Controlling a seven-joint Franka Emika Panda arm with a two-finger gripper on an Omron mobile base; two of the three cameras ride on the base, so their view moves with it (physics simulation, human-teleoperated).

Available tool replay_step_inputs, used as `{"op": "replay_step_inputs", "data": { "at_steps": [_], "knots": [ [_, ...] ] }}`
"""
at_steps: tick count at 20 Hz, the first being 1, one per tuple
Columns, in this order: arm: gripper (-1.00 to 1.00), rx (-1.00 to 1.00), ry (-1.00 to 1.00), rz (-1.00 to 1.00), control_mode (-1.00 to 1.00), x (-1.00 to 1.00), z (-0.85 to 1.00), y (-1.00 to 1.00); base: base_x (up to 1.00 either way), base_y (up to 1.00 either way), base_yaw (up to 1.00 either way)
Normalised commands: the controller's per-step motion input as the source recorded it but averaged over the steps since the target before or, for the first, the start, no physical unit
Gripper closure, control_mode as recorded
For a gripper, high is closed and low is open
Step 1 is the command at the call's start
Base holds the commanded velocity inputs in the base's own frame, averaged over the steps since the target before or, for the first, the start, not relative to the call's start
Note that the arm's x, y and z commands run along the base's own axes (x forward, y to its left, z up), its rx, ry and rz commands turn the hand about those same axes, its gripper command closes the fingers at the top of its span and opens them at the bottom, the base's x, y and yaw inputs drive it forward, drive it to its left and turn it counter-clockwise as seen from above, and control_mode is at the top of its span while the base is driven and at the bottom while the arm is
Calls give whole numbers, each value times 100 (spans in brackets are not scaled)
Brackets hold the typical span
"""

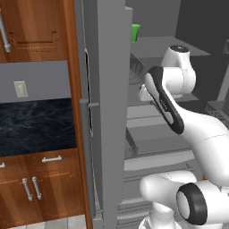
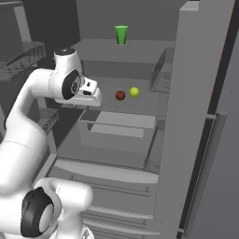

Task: Pick the pear and apple from the fridge and place them on the plate next to the blender to make a fruit smoothie.

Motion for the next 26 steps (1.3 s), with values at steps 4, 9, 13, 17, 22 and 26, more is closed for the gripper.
{"op": "replay_step_inputs", "data": {
  "at_steps": [4,9,13,17,22,26],
  "knots": [
    [-100,0,-13,0,-100,-15,4,-1,0,0,0],
    [-100,0,-23,0,-100,-29,16,0,0,0,0],
    [-100,0,-29,0,-100,-34,23,-15,0,0,0],
    [-100,3,-25,-9,-100,-18,28,-45,0,0,0],
    [-100,6,-8,-11,-100,-1,3,-69,0,0,0],
    [-100,2,0,-4,-100,19,0,-35,0,0,0]
  ]
}}
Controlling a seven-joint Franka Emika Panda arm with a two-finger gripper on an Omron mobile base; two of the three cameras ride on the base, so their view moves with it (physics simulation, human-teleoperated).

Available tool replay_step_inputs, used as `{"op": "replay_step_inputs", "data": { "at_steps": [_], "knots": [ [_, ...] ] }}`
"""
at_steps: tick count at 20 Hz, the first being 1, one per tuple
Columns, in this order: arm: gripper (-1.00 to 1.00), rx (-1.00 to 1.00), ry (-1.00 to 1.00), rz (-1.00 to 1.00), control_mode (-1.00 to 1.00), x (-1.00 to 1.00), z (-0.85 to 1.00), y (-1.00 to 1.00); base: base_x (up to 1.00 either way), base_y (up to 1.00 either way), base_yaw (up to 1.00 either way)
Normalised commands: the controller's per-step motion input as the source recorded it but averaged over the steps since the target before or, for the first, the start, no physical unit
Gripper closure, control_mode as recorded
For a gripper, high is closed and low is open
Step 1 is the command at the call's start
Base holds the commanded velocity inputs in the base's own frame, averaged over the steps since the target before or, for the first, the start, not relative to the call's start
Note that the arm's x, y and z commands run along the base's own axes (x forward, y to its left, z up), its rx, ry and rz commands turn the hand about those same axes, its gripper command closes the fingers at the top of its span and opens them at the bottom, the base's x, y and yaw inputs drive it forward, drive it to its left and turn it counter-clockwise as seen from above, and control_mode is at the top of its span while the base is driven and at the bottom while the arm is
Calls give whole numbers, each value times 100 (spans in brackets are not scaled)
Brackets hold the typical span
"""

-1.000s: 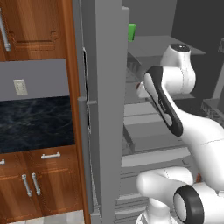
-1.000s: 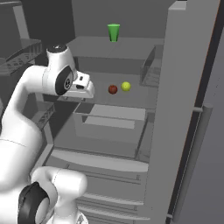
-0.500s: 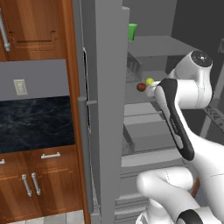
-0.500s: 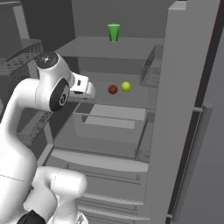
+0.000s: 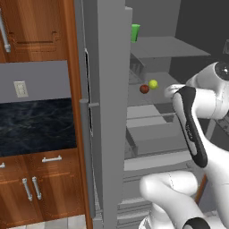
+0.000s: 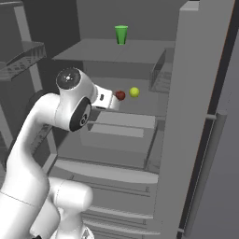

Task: Pick the pear and apple from the fridge and place them on the plate next to the blender to make a fruit smoothie.

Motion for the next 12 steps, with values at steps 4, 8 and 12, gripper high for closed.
{"op": "replay_step_inputs", "data": {
  "at_steps": [4,8,12],
  "knots": [
    [-100,0,1,-3,-100,40,-4,-1,0,0,0],
    [-100,0,4,-2,-100,51,-22,0,0,0,0],
    [-100,3,5,-2,-100,64,-23,0,0,0,0]
  ]
}}
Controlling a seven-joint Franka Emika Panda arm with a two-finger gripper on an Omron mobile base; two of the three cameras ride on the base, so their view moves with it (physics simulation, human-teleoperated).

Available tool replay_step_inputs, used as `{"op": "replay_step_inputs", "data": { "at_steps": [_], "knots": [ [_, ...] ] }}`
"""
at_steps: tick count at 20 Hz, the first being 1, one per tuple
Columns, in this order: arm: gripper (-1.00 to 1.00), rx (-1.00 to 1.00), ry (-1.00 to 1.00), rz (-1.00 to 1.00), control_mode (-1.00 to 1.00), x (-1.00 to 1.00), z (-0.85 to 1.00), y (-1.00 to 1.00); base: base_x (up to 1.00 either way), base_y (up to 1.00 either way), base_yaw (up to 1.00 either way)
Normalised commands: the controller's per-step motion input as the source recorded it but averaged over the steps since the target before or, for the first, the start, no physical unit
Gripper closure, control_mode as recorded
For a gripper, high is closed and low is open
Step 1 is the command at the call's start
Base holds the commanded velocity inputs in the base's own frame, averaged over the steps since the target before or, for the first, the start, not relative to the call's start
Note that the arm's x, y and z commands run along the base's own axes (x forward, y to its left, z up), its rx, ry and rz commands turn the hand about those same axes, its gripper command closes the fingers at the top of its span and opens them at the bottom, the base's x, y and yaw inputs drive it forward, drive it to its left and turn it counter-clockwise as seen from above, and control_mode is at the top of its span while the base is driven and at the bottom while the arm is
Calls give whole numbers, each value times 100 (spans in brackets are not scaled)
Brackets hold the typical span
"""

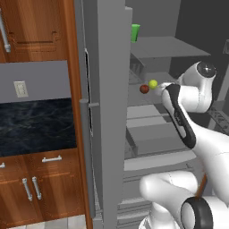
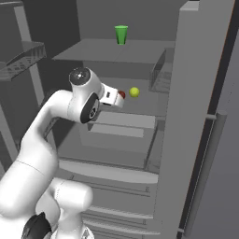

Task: Pick the pear and apple from the fridge and place them on the plate next to the blender to make a fruit smoothie.

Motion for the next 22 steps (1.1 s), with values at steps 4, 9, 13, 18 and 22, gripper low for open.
{"op": "replay_step_inputs", "data": {
  "at_steps": [4,9,13,18,22],
  "knots": [
    [-100,2,0,-1,-100,73,-30,16,0,0,0],
    [-100,0,0,0,-100,63,-33,27,0,0,0],
    [-100,0,0,0,-100,62,-35,6,0,0,0],
    [-100,0,0,0,-100,65,-20,0,0,0,0],
    [-100,0,0,0,-100,57,-8,0,0,0,0]
  ]
}}
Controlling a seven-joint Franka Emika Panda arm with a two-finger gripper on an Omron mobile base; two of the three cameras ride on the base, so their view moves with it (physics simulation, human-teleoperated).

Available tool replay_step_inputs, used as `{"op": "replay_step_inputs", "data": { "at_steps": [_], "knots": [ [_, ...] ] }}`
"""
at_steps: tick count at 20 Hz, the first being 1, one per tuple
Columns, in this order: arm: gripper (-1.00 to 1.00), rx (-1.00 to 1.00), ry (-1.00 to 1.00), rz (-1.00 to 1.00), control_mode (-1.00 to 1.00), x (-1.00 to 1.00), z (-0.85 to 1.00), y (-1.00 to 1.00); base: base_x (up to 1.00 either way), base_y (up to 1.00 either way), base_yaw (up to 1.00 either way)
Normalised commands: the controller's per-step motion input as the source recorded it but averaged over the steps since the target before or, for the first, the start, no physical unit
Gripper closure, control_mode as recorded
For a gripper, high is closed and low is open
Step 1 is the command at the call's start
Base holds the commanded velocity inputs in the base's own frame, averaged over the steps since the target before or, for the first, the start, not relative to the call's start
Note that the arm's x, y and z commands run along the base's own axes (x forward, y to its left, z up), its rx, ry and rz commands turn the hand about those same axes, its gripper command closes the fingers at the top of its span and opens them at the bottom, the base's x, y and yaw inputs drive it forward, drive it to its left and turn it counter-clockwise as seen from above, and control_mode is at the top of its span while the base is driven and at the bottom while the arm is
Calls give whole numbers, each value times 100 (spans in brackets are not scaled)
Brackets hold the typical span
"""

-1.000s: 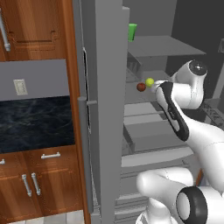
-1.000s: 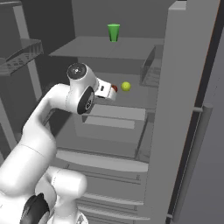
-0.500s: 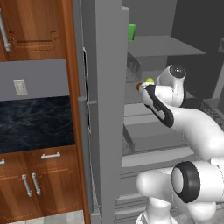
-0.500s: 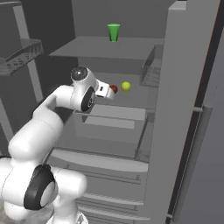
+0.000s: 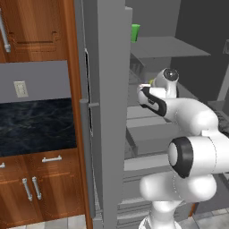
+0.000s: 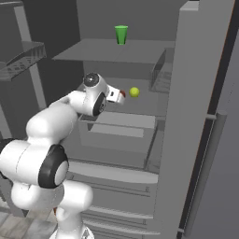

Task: Pick the pear and apple from the fridge and place them on the plate next to the blender to make a fruit smoothie.

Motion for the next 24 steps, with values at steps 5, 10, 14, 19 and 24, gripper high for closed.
{"op": "replay_step_inputs", "data": {
  "at_steps": [5,10,14,19,24],
  "knots": [
    [-100,0,0,0,-100,41,-5,0,0,0,0],
    [-100,0,4,0,-100,25,-18,-13,0,0,0],
    [-100,0,2,0,-100,33,-9,-9,0,0,0],
    [-100,0,0,0,-100,34,-14,-10,0,0,0],
    [-100,0,0,0,-100,37,-23,-2,0,0,0]
  ]
}}
